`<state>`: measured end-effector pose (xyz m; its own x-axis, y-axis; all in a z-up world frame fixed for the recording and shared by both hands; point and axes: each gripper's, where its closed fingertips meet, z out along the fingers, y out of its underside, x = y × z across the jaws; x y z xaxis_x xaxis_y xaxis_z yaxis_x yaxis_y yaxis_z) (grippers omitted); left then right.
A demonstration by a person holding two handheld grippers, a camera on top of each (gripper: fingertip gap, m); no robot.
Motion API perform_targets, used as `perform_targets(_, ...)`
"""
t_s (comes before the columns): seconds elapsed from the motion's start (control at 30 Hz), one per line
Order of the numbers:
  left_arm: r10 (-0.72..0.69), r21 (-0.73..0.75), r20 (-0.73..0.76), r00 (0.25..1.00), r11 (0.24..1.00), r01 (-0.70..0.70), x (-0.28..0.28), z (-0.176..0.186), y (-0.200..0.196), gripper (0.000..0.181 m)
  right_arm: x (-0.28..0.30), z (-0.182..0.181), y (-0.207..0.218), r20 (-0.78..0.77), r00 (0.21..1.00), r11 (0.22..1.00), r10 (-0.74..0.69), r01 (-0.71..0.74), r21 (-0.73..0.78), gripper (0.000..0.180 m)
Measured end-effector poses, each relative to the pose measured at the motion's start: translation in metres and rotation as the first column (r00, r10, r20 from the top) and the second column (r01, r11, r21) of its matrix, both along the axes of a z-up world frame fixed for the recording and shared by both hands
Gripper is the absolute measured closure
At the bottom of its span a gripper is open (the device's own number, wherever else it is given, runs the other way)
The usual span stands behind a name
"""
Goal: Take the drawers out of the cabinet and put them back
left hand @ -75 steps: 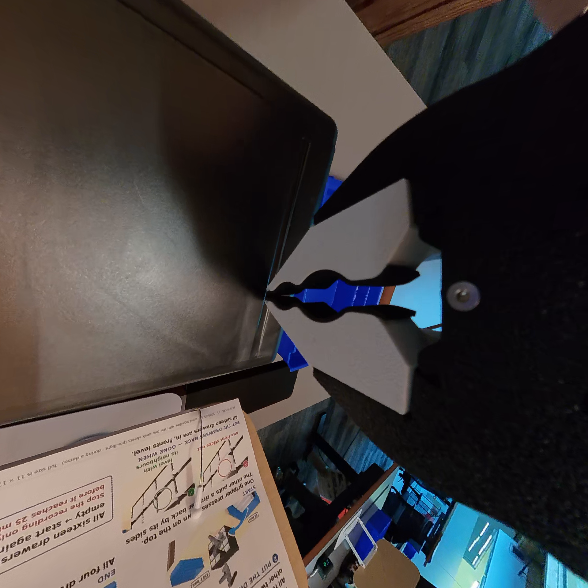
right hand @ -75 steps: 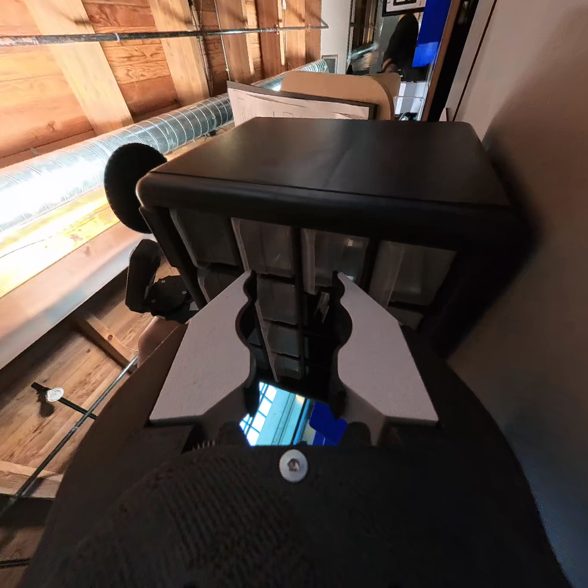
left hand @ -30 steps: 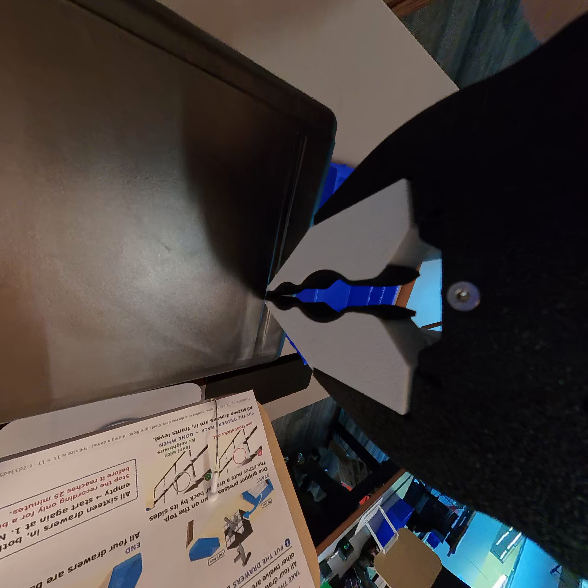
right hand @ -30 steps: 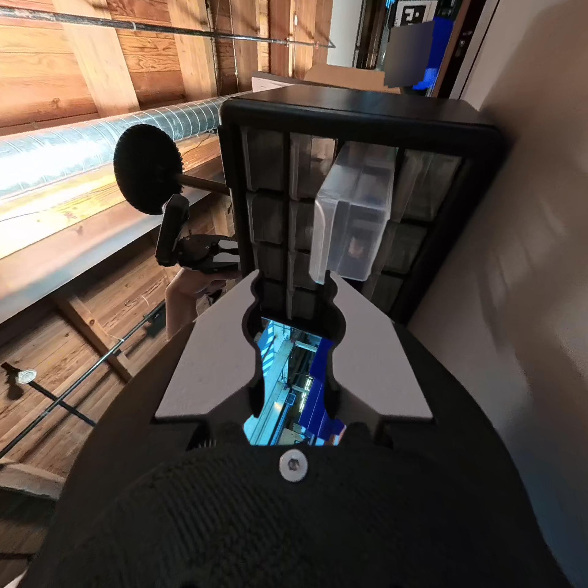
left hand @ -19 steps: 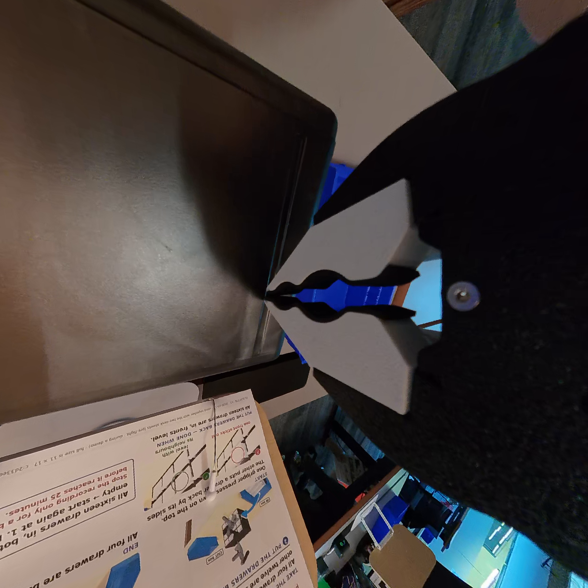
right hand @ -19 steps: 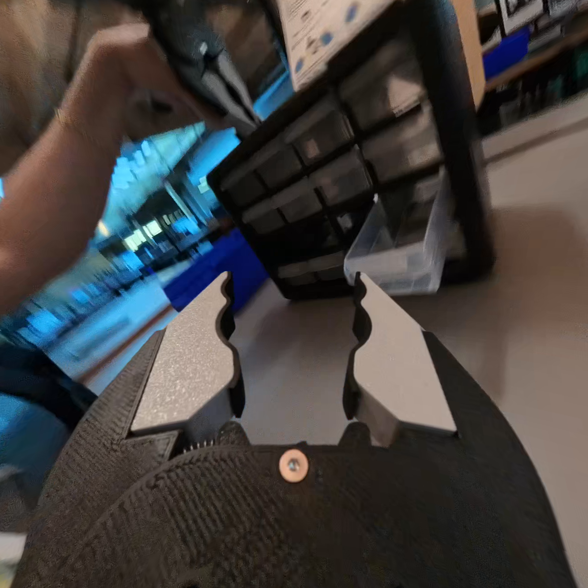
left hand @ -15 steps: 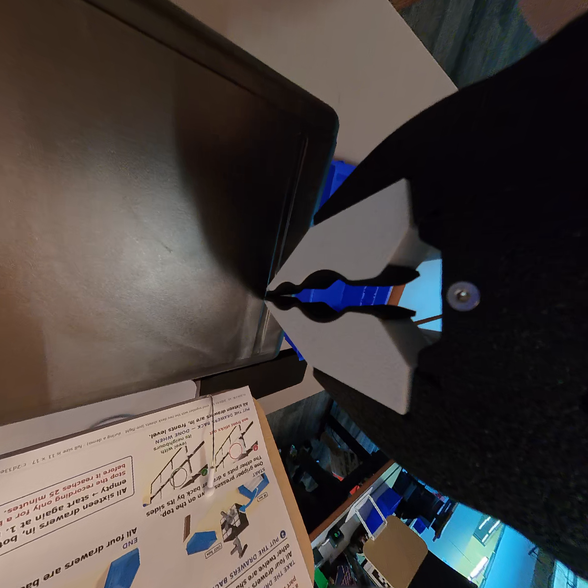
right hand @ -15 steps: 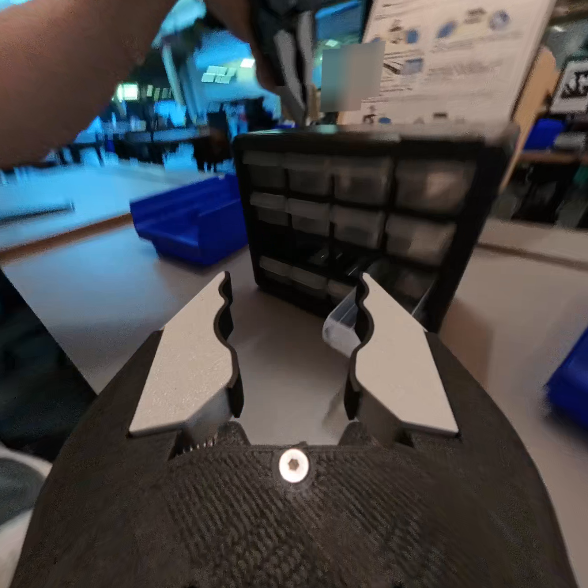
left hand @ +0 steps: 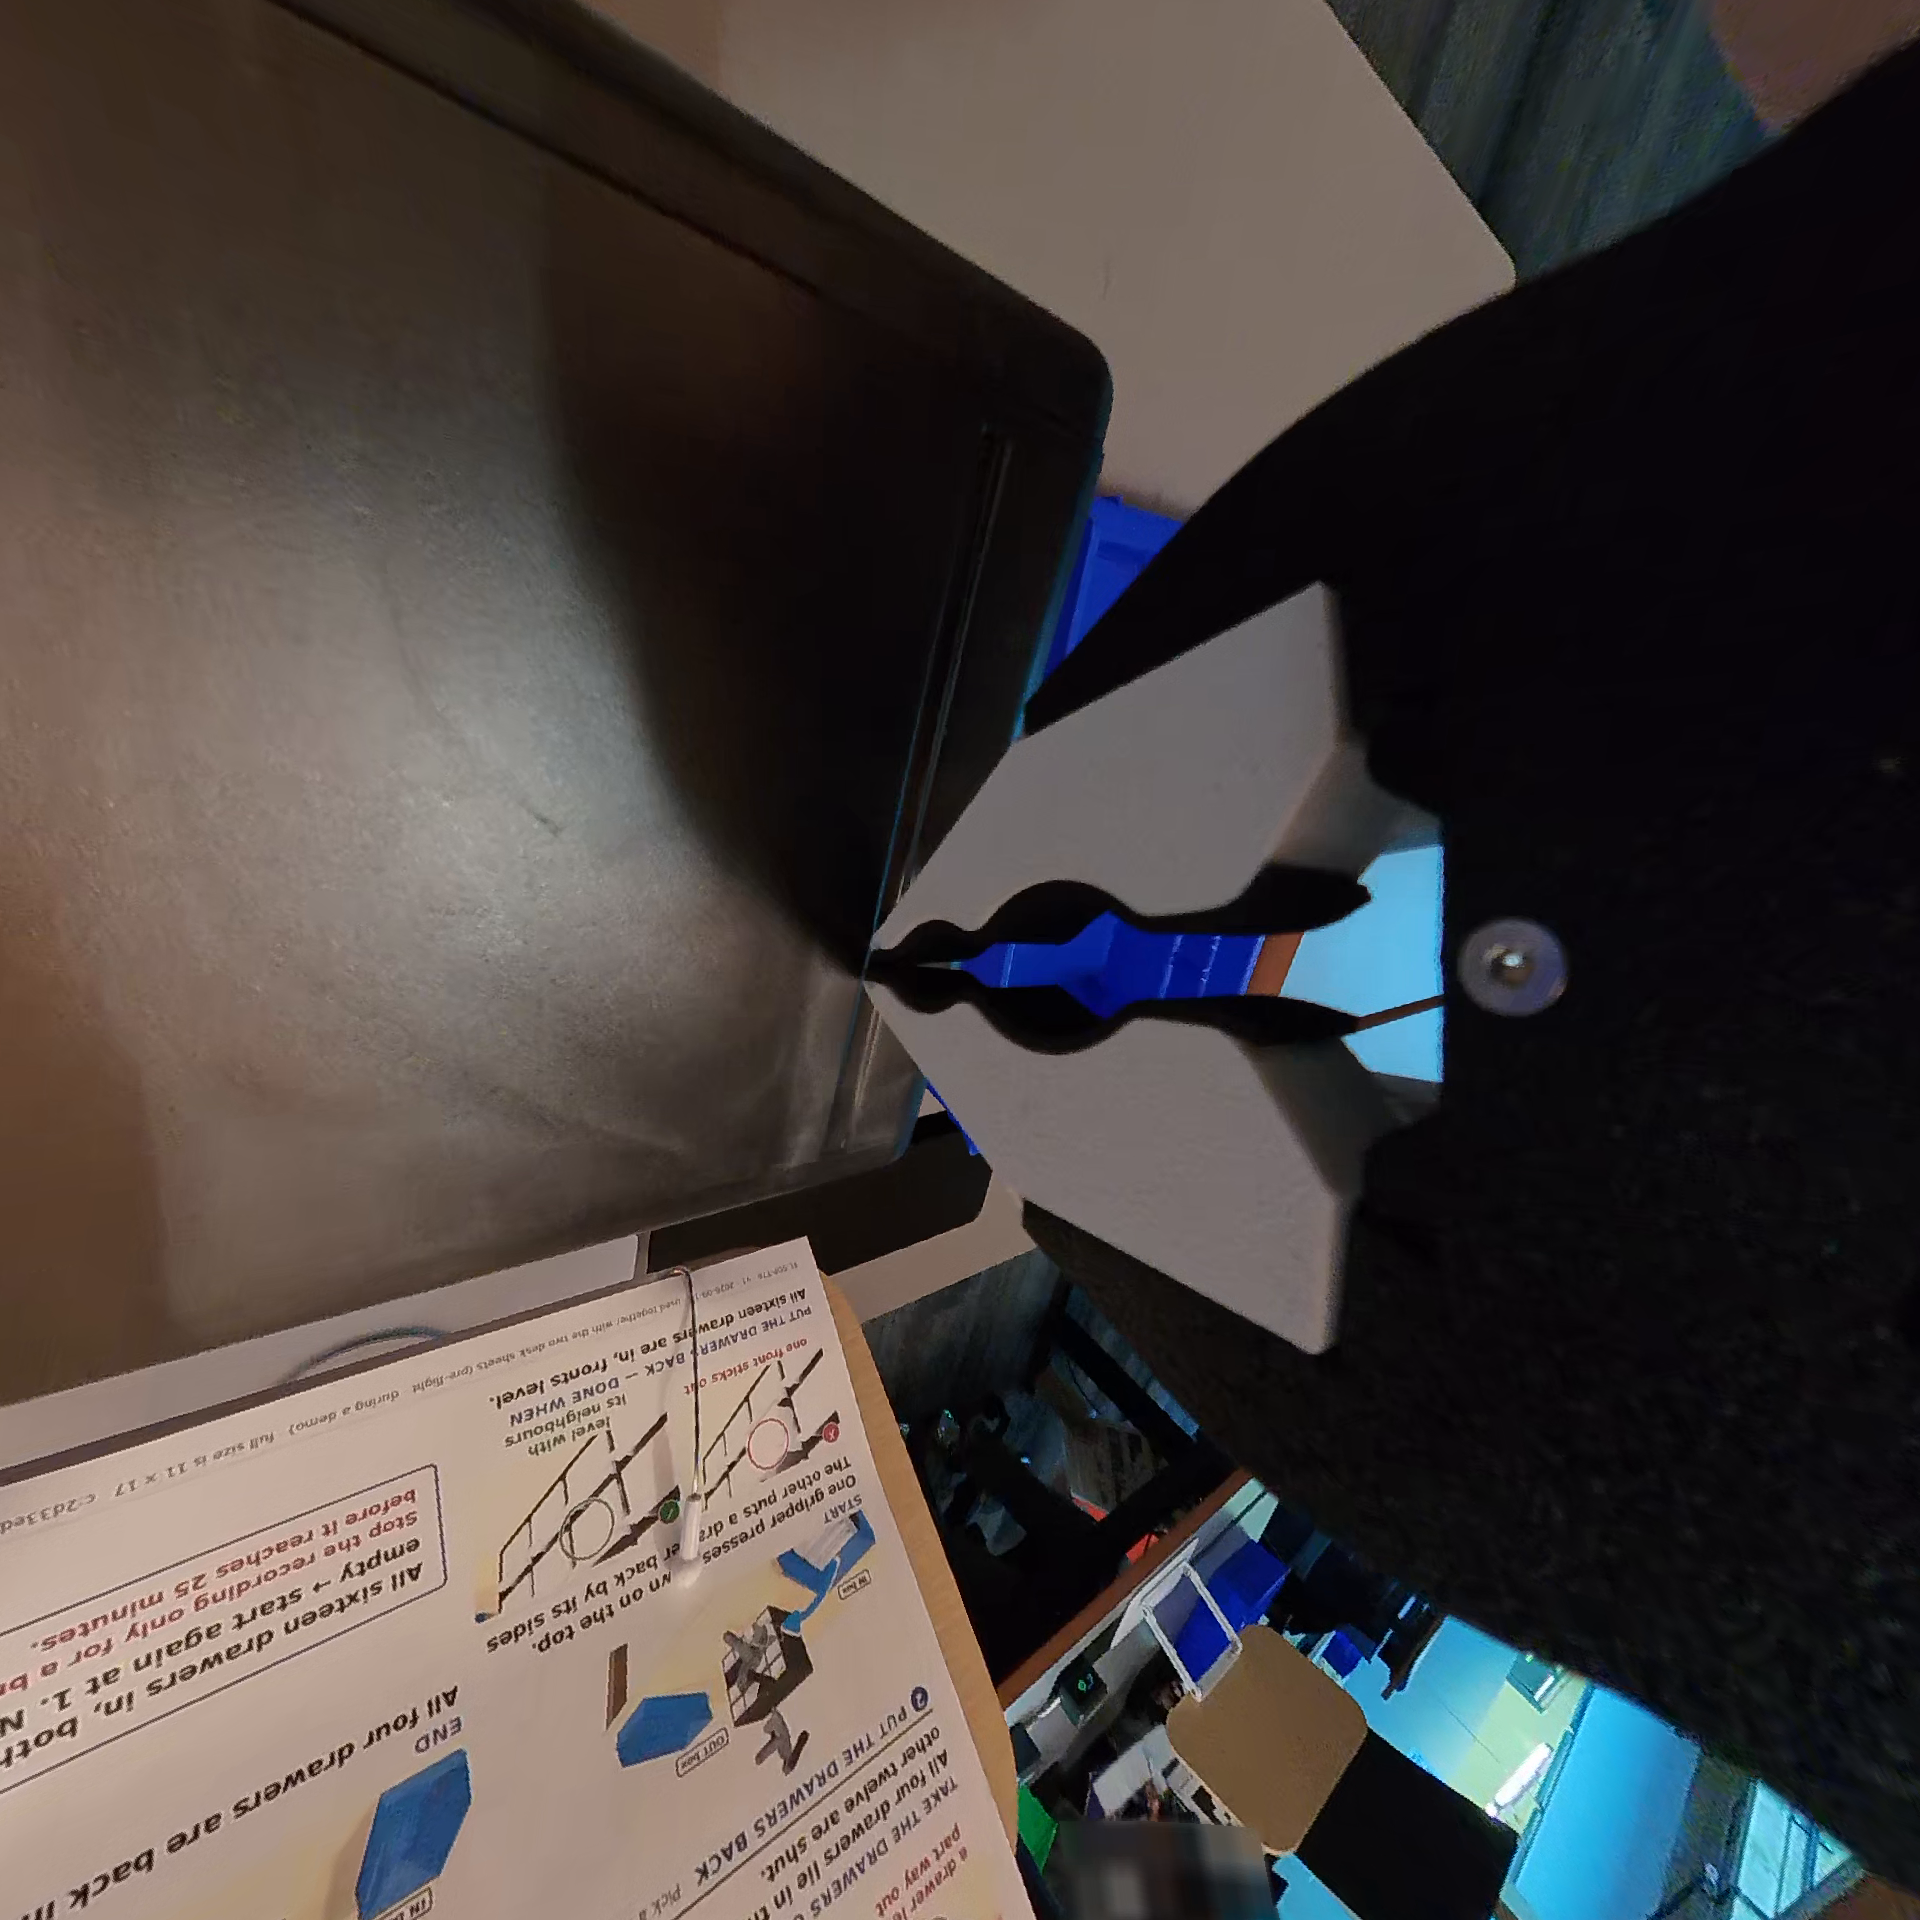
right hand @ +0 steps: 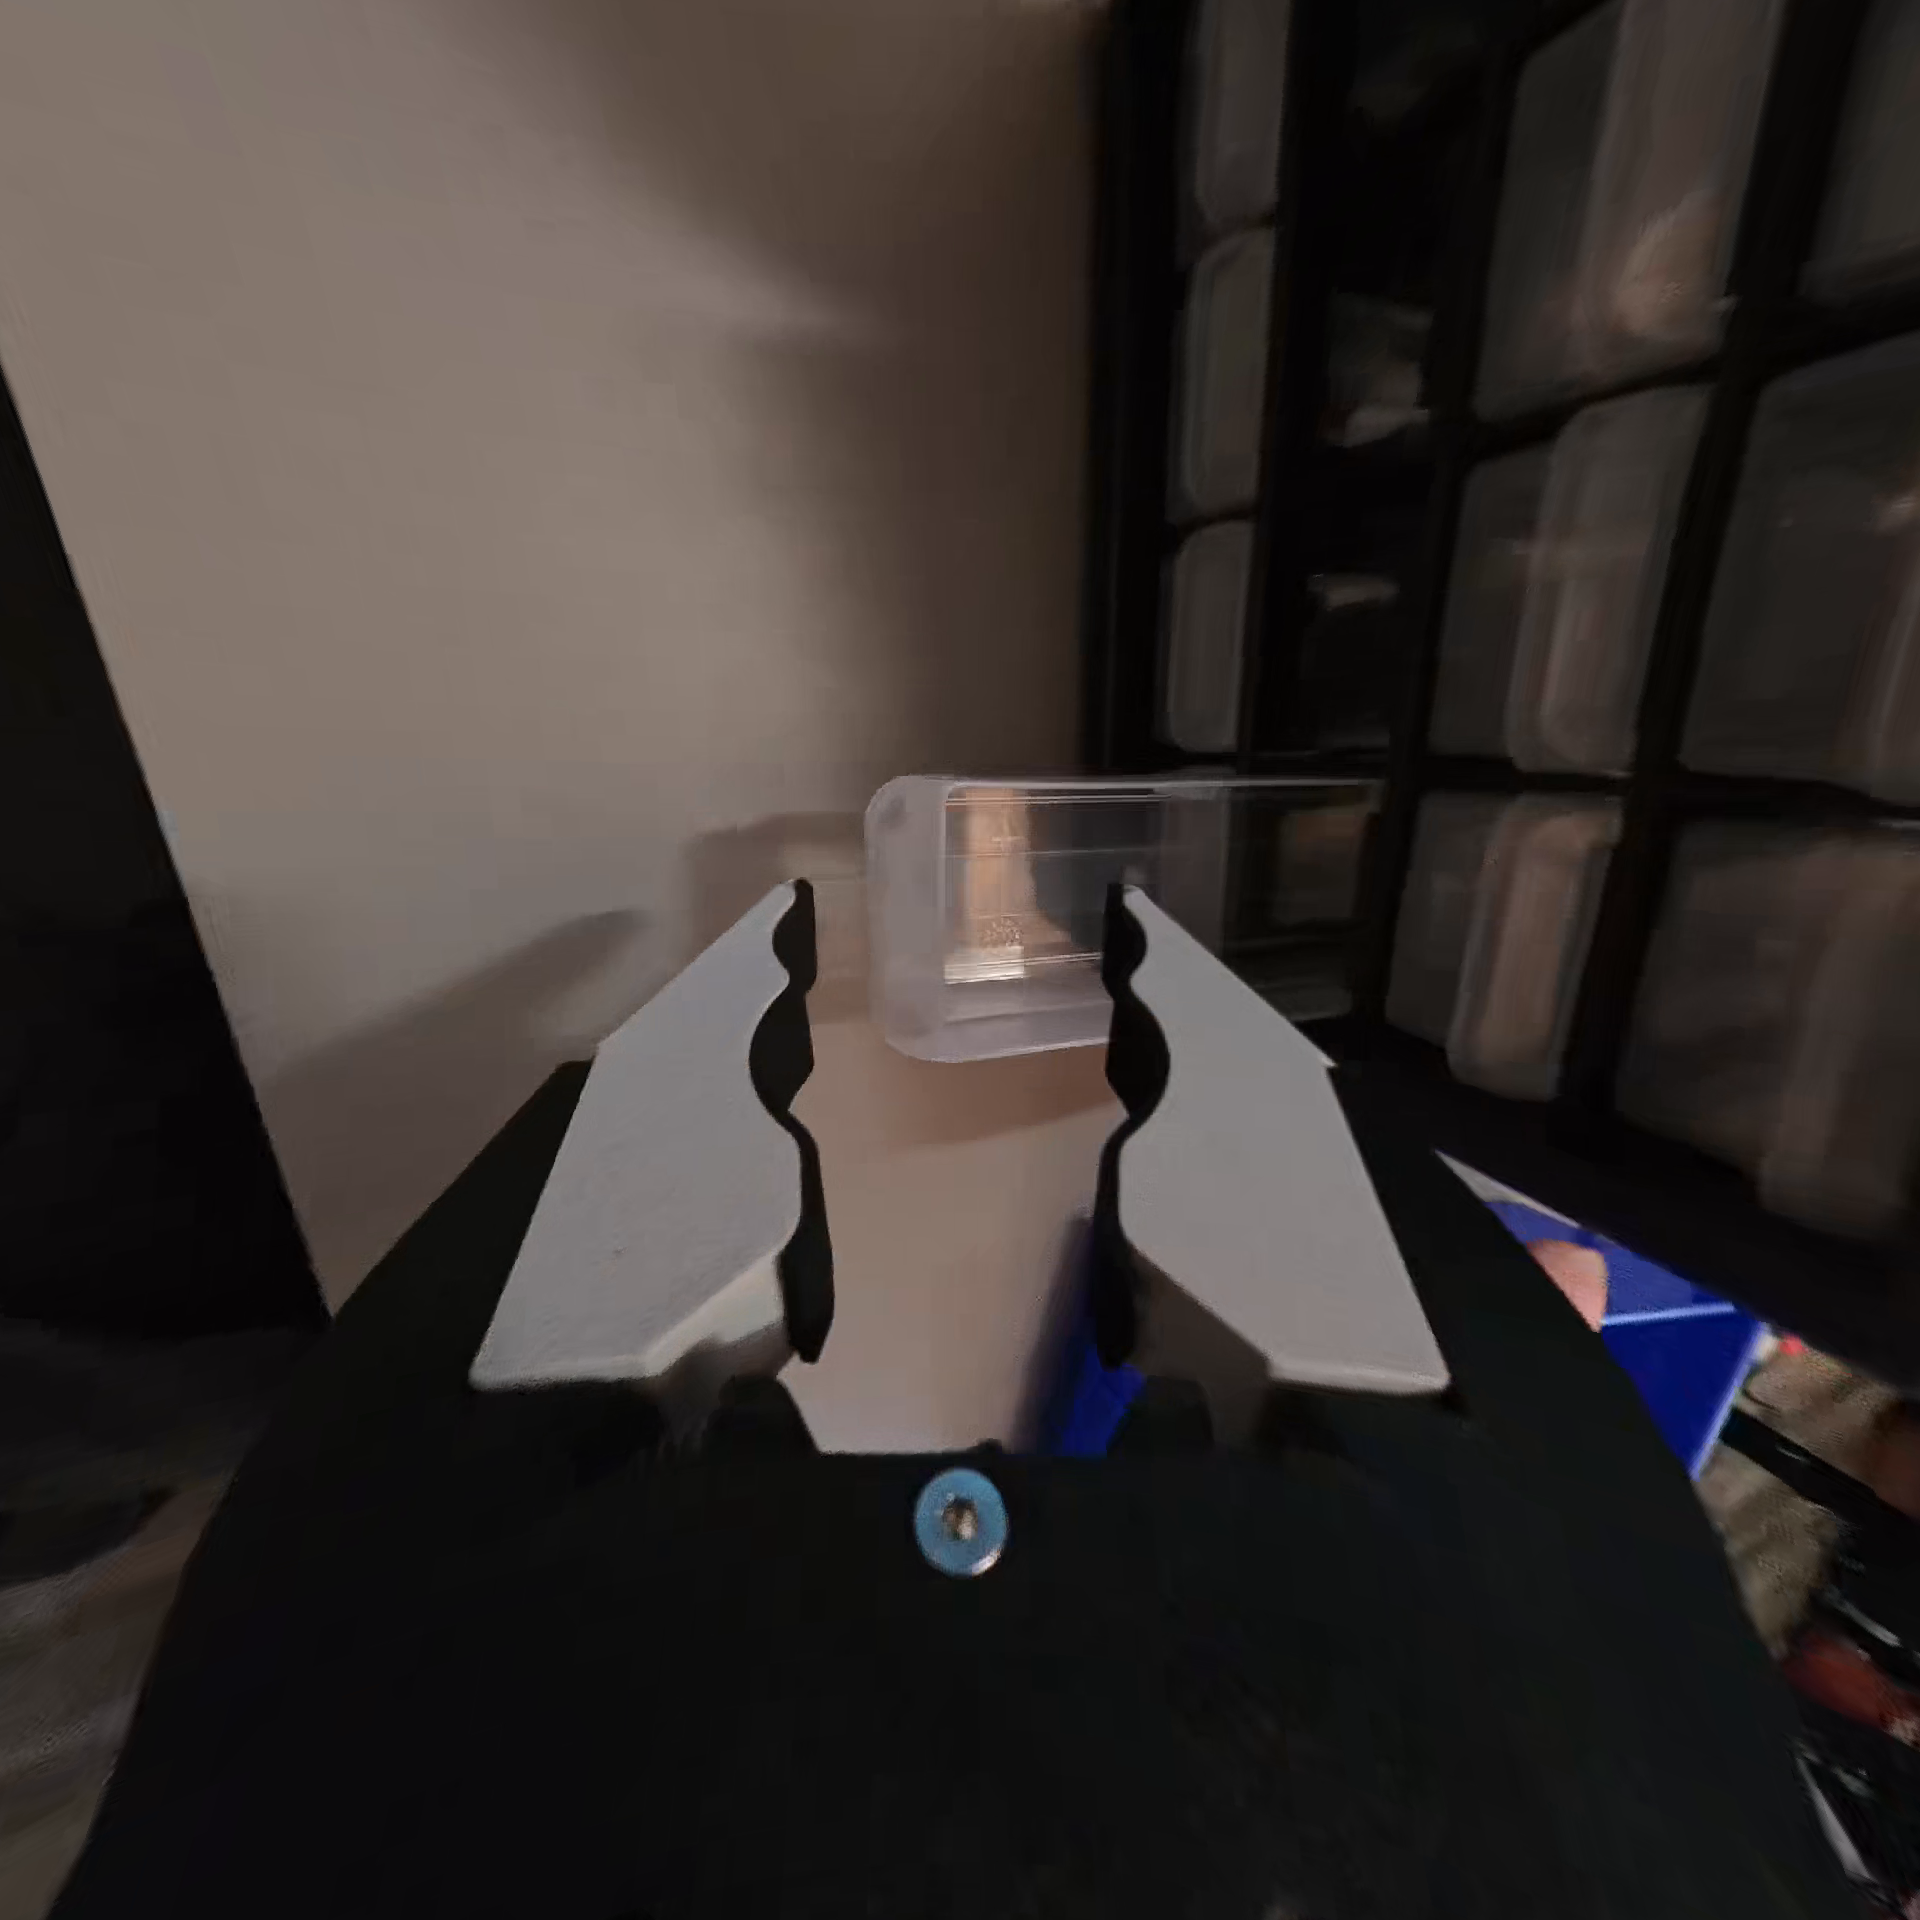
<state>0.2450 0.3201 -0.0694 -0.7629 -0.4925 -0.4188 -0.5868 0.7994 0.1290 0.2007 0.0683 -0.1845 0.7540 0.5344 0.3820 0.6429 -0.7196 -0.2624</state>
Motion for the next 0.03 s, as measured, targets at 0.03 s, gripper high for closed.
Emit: perform_targets(0.03, -0.001, 0.001, -0.001, 1.0, 1.0, 0.001, 0.0, 0.0, 0.0001, 0.181, 0.0016, -0.0025, 0.0012, -0.009, 1.0, 1.0, -0.003, 0.003, -0.023, 0.125)
